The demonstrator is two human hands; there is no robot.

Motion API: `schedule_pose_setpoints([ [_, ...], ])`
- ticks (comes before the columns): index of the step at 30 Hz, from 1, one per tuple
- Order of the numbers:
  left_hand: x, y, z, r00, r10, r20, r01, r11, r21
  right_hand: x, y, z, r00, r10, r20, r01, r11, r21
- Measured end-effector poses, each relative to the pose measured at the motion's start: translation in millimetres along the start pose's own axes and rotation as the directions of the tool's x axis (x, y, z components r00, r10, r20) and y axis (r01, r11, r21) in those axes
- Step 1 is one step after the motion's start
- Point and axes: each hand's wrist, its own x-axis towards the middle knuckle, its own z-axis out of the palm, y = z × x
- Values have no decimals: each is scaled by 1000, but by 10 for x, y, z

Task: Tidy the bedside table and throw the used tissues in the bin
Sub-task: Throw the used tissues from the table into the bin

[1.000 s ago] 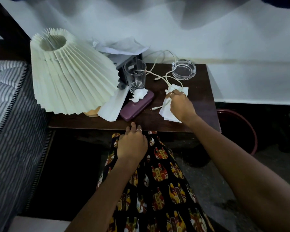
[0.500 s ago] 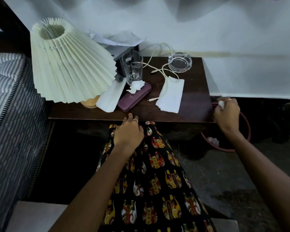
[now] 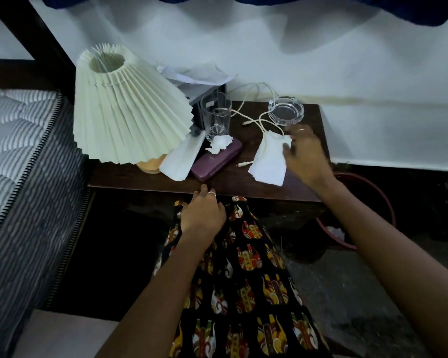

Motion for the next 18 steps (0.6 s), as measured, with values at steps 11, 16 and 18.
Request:
schedule_pose_setpoints([
  [11,22,-118,-16,993,112,37,-116,987,114,360,-878,866,925,18,379,102,951,-293],
  [16,61,-123,23,994,110,21,-112,989,93,278,-853,1006,962,-87,257,174,925,-338],
  [18,67,-116,20,993,117,9,-117,988,96,250,-864,1010,966,-150,209,216,913,-346],
])
